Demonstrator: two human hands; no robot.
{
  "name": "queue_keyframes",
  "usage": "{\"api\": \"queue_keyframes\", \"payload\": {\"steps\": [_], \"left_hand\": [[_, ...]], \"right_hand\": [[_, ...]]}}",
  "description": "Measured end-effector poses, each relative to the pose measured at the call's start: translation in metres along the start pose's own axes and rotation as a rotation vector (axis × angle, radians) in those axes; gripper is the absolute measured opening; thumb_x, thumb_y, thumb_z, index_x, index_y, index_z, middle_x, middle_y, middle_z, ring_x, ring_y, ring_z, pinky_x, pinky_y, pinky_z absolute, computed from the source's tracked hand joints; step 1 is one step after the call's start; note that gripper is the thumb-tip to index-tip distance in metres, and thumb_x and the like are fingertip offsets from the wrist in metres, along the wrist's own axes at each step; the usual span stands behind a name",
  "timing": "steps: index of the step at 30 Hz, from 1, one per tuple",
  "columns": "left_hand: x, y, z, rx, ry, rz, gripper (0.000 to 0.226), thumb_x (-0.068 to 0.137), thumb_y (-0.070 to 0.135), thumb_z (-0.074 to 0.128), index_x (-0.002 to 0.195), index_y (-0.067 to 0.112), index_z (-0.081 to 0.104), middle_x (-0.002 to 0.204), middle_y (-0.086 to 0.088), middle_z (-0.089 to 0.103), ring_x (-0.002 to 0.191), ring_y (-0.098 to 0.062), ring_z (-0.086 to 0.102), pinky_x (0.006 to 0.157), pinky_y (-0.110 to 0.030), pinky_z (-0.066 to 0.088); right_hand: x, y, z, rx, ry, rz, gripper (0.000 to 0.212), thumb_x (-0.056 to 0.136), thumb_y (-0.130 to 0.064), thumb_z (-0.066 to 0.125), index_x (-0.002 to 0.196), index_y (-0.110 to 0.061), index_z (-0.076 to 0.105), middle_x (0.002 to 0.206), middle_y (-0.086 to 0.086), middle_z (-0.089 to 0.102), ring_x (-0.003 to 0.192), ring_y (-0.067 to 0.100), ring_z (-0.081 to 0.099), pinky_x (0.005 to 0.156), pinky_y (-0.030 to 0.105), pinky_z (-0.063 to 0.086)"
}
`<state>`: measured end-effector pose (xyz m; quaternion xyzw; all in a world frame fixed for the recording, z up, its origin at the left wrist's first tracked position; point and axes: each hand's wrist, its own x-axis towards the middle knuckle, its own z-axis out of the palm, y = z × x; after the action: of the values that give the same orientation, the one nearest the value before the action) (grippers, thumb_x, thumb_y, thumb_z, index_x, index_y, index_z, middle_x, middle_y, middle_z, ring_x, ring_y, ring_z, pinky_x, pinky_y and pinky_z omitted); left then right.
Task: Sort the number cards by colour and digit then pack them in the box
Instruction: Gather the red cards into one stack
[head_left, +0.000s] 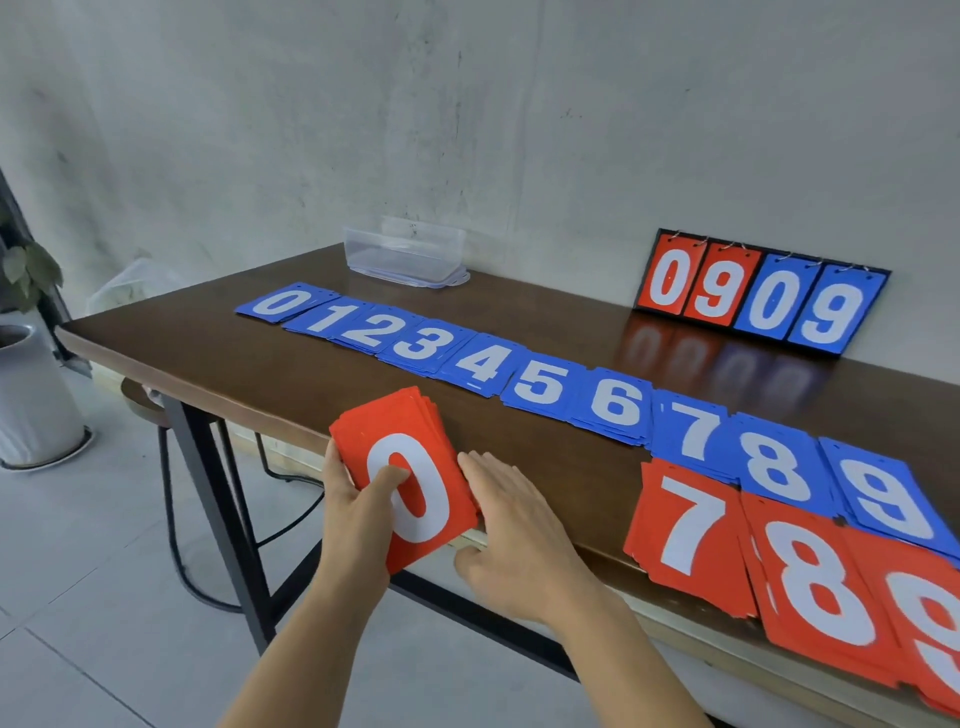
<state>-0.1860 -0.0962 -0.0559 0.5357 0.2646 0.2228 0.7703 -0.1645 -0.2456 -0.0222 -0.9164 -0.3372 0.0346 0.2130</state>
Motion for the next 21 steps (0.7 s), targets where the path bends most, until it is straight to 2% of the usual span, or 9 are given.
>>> {"api": "queue_keyframes", "payload": {"steps": [3,6,10,12,15,21], "left_hand": [[-0.006,0.004,0.008,-0.028,-0.042,0.024,0.055,0.087,0.008,0.059,0.128,0.042,0.045,0.110,0.004,0.062,0.101,-0.027,0.061,0.086,-0.051,0.054],[-0.009,0.005,0.015,-0.042,-0.085,0.024,0.052,0.086,0.010,0.060,0.123,0.044,0.048,0.111,0.005,0.062,0.102,-0.027,0.062,0.086,-0.052,0.054],[-0.010,0.000,0.019,-0.044,-0.132,0.005,0.053,0.084,0.014,0.061,0.127,0.043,0.050,0.119,0.000,0.062,0.106,-0.031,0.062,0.082,-0.052,0.055],[-0.011,-0.001,0.021,-0.045,-0.144,0.006,0.053,0.084,0.014,0.060,0.127,0.042,0.051,0.119,-0.001,0.063,0.106,-0.031,0.062,0.083,-0.053,0.054],[-0.012,-0.002,0.022,-0.053,-0.124,-0.001,0.051,0.084,0.013,0.061,0.125,0.043,0.051,0.117,0.002,0.063,0.107,-0.030,0.061,0.087,-0.054,0.052],[-0.015,0.001,0.013,-0.077,-0.093,-0.011,0.047,0.087,0.011,0.058,0.124,0.040,0.052,0.107,0.003,0.065,0.097,-0.027,0.064,0.077,-0.046,0.056]], "right_hand": [[-0.028,0.022,-0.016,-0.088,0.143,0.096,0.075,0.094,-0.030,0.049,0.155,-0.025,0.006,0.162,-0.005,-0.004,0.147,0.008,-0.010,0.114,0.022,-0.010],[-0.058,0.046,-0.032,-0.193,0.269,0.310,0.077,0.096,-0.051,0.042,0.155,-0.021,0.002,0.162,0.001,-0.010,0.147,0.014,-0.014,0.117,0.027,-0.008],[-0.078,0.066,-0.025,-0.261,0.224,0.529,0.098,0.085,-0.076,0.032,0.154,-0.013,0.003,0.162,0.008,-0.001,0.149,0.022,-0.005,0.119,0.034,-0.002],[-0.083,0.068,-0.014,-0.328,0.202,0.528,0.105,0.080,-0.083,0.021,0.154,-0.010,0.004,0.162,0.009,0.002,0.149,0.023,-0.002,0.118,0.034,-0.004],[-0.085,0.061,-0.008,-0.326,0.165,0.440,0.109,0.074,-0.085,0.002,0.154,-0.011,0.001,0.162,0.008,-0.005,0.149,0.021,-0.008,0.114,0.033,-0.014],[-0.073,0.051,-0.001,-0.275,0.104,0.254,0.103,0.075,-0.083,-0.005,0.155,-0.019,0.000,0.162,-0.002,-0.008,0.147,0.010,-0.016,0.120,0.037,-0.012]]}}
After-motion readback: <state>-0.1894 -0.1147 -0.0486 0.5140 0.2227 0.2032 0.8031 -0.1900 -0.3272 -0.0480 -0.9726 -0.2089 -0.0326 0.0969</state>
